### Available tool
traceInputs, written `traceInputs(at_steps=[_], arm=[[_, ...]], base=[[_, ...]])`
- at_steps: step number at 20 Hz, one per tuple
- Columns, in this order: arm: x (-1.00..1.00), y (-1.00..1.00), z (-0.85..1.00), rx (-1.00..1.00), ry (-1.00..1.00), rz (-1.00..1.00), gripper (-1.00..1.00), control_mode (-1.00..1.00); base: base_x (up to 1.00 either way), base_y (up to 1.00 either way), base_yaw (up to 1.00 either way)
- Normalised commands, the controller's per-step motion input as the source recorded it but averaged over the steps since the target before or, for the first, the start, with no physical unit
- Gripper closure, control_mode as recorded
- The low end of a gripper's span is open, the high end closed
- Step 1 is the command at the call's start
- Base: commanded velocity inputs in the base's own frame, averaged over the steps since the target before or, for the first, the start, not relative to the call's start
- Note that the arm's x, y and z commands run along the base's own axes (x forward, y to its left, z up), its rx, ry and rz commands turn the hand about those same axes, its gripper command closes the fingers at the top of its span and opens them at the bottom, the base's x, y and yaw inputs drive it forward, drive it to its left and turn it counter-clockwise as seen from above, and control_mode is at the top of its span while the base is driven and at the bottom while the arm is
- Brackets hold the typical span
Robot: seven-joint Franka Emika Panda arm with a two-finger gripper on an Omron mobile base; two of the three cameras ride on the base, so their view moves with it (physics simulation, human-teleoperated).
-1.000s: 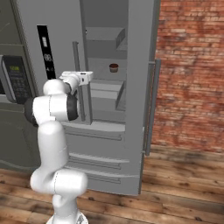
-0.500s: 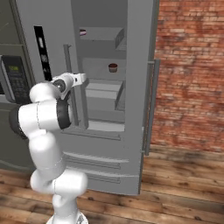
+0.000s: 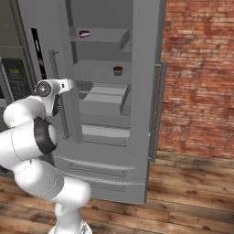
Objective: Take the cake and cupcake from the fridge and place them on the empty tray on the dining counter.
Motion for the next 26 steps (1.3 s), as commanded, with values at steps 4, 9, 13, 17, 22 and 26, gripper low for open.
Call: traceInputs(at_steps=[4, 9, 13, 17, 22, 26], arm=[[-1.00, 1.00, -0.30, 0.05, 0.00, -0.12, 1.00, -1.00], [-1.00, 1.00, -0.34, 0.06, 0.00, -0.13, 1.00, -1.00], [-1.00, 1.00, -0.16, 0.10, 0.01, -0.10, 1.00, -1.00], [-0.96, 0.22, 0.29, 0.15, 0.02, -0.02, 1.00, -1.00], [-0.90, -0.41, 0.96, 0.18, 0.00, 0.00, -1.00, -1.00], [-0.17, -1.00, 0.92, 0.25, -0.03, 0.05, -1.00, -1.00]], base=[[0.00, 0.00, 0.00], [0.00, 0.00, 0.00], [0.00, 0.00, 0.00], [0.00, 0.00, 0.00], [0.00, 0.00, 0.00], [0.00, 0.00, 0.00]])
